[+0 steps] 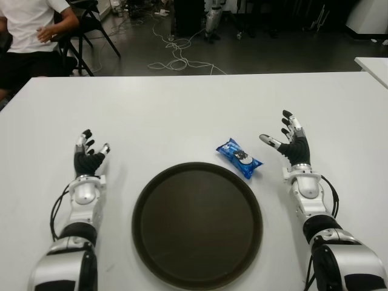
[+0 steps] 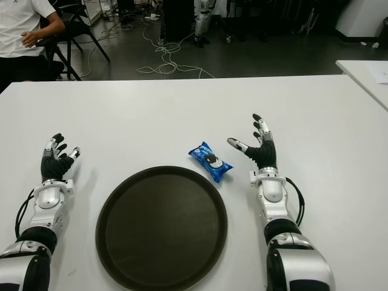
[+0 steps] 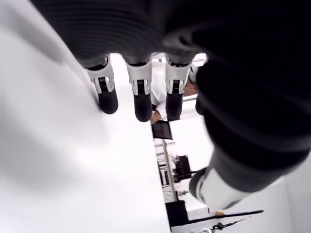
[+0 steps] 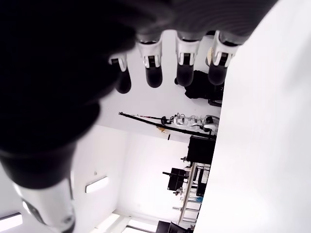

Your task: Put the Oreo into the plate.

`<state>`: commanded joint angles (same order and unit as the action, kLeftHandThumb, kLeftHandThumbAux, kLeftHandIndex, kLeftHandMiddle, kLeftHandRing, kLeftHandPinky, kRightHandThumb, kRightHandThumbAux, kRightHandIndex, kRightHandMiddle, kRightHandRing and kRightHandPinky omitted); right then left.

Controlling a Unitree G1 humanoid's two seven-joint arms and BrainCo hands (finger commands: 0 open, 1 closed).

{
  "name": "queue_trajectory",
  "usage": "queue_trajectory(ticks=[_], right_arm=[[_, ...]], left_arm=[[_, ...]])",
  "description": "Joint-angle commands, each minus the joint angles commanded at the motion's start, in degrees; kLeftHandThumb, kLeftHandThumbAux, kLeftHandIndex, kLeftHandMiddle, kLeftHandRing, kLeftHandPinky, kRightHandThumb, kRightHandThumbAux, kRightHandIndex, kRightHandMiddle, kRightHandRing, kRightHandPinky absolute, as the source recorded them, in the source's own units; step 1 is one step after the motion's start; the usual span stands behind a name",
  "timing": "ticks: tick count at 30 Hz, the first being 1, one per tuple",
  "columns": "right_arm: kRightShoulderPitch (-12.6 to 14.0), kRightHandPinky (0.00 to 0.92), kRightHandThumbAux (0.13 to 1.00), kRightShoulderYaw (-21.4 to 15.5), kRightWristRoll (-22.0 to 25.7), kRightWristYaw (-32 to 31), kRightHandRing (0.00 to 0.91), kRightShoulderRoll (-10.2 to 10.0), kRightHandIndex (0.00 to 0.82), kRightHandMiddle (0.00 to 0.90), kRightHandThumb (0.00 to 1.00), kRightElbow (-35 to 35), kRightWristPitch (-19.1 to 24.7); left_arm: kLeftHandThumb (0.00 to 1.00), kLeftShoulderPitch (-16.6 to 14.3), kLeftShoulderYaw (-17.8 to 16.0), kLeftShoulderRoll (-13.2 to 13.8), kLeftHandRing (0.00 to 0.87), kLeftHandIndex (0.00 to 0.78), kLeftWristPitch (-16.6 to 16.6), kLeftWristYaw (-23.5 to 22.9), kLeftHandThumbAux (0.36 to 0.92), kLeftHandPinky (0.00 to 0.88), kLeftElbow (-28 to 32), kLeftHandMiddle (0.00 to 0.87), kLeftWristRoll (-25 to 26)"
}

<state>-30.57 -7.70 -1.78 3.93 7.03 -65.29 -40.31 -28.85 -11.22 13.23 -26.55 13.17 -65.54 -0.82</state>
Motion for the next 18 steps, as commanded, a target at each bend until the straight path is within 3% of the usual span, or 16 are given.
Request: queue_trajectory(ticks=[18], right_arm=[[-0.2, 0.000, 0.760, 0.8, -0.9, 0.9, 0.000, 0.4, 0.000, 0.000, 0.000, -0.6, 0.1]], left_arm=[[0.091, -1.3, 0.5, 1.0, 0.112, 0.135, 0.6, 0.3, 0.836, 0.072, -3.3, 0.147, -0.9]])
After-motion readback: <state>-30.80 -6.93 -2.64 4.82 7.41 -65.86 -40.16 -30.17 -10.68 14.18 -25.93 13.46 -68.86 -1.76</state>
